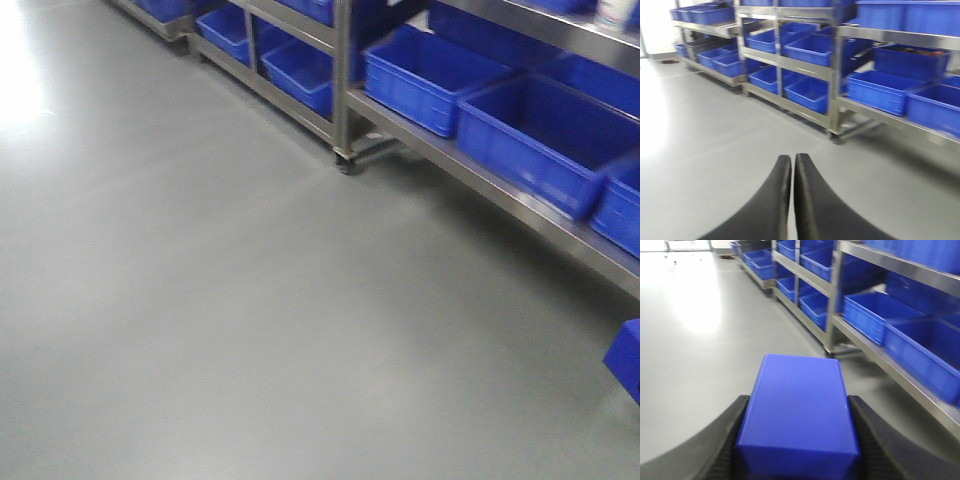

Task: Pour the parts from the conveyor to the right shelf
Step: 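Drive along the yellow line toward the shelf of blue bins, then drive alongside the shelf and stop facing an empty blue bin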

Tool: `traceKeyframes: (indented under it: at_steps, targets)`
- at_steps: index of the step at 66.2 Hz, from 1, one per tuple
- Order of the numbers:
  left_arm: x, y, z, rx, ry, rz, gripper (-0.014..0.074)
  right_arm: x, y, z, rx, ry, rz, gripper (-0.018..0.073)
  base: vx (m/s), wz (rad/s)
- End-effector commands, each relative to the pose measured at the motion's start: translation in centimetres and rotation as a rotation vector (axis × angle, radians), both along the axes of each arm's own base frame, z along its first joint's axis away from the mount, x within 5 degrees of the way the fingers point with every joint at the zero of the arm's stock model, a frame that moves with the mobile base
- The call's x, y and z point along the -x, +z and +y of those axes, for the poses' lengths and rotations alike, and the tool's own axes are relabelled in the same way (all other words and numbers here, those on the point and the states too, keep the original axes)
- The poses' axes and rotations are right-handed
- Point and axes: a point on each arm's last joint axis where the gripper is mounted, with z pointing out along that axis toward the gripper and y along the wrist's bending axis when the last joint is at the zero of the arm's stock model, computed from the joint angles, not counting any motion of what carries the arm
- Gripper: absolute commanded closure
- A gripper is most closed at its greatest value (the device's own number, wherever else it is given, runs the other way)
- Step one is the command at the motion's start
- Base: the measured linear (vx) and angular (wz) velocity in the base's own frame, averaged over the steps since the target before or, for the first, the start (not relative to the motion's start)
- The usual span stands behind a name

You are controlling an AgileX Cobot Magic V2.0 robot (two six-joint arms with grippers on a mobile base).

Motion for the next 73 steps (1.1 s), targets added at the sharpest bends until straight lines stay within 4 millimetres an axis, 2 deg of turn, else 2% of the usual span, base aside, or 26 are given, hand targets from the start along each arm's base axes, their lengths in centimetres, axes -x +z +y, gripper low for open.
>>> traceKeyframes:
  at_steps: [1, 40, 73]
  targets:
    - [-0.10, 1.28, -0.04, 0.018, -0.005, -0.081, 0.0602, -0.09, 1.63, -0.06, -0.013, -0.009, -0.101, 0.0564, 0.69, 0.47]
    - [-0.10, 1.28, -0.04, 0.018, -0.005, -0.081, 0.0602, -0.09, 1.63, -0.06, -0.013, -0.009, -0.101, 0.0564, 0.72, 0.40]
    - [-0.10, 1.28, -0.04, 0.018, -0.005, -0.081, 0.0602, -0.09, 1.63, -0.06, -0.013, -0.009, -0.101, 0.0564, 0.77, 0.19]
